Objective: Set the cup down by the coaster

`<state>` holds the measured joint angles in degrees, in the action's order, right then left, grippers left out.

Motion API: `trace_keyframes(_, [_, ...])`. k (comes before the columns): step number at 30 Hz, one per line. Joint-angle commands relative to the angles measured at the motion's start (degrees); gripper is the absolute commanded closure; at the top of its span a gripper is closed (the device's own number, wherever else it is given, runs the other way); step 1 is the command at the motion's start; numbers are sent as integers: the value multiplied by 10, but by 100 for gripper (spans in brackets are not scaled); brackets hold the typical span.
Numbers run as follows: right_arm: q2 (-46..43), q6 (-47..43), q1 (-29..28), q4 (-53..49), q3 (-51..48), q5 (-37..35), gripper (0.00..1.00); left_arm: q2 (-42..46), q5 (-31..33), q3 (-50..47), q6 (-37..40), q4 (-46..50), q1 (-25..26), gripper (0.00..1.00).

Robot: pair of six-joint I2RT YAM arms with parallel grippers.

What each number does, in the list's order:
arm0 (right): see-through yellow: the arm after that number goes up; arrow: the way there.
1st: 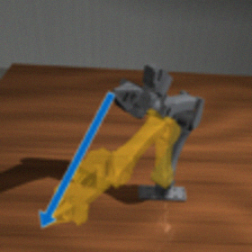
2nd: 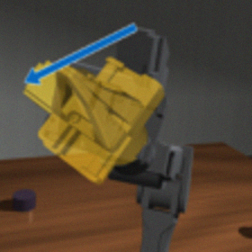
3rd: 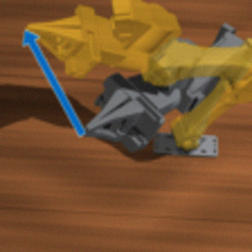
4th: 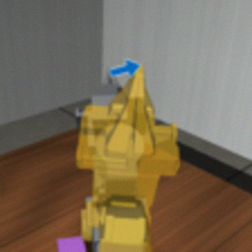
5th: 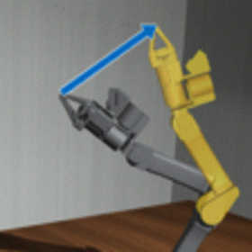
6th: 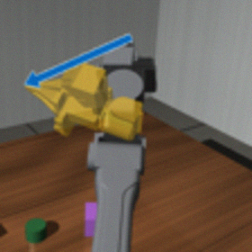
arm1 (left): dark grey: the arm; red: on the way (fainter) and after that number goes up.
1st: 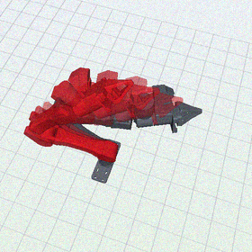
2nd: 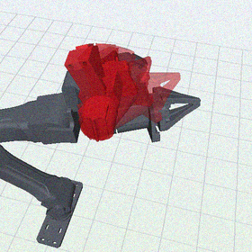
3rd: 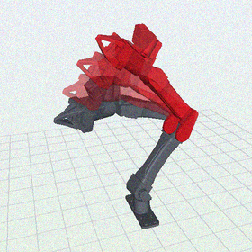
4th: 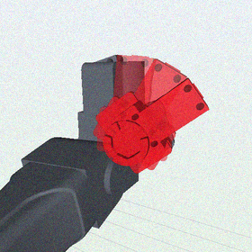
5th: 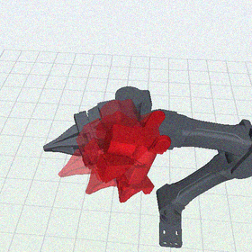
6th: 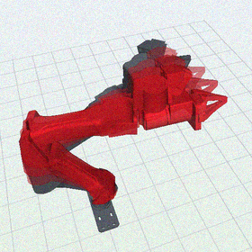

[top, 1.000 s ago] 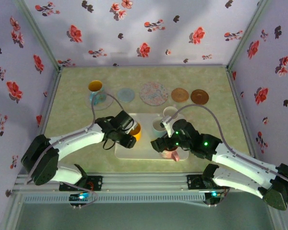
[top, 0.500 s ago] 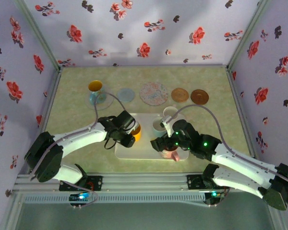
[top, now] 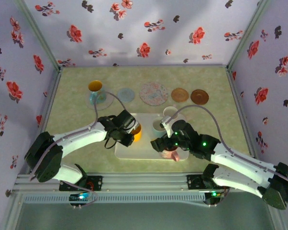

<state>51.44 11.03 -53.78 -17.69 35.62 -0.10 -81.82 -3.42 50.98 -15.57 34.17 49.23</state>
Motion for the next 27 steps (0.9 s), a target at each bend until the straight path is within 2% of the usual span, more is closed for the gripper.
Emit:
trace_keyframes(1, [1, -8, -4, 13, 15, -16, 1, 10, 8, 9, -1, -15, 3, 90])
trace_keyframes(5, [5, -7, -4, 20, 21, -21, 1, 18, 12, 15, -2, -6, 0, 100])
trace_keyframes(21, [-16, 6, 1, 31, 57, -81, 1, 47, 19, 114, 1, 36, -45, 100])
trace_keyframes(27, [-5, 20, 18, 0, 92, -92, 1, 54, 7, 142, -2, 24, -84, 100])
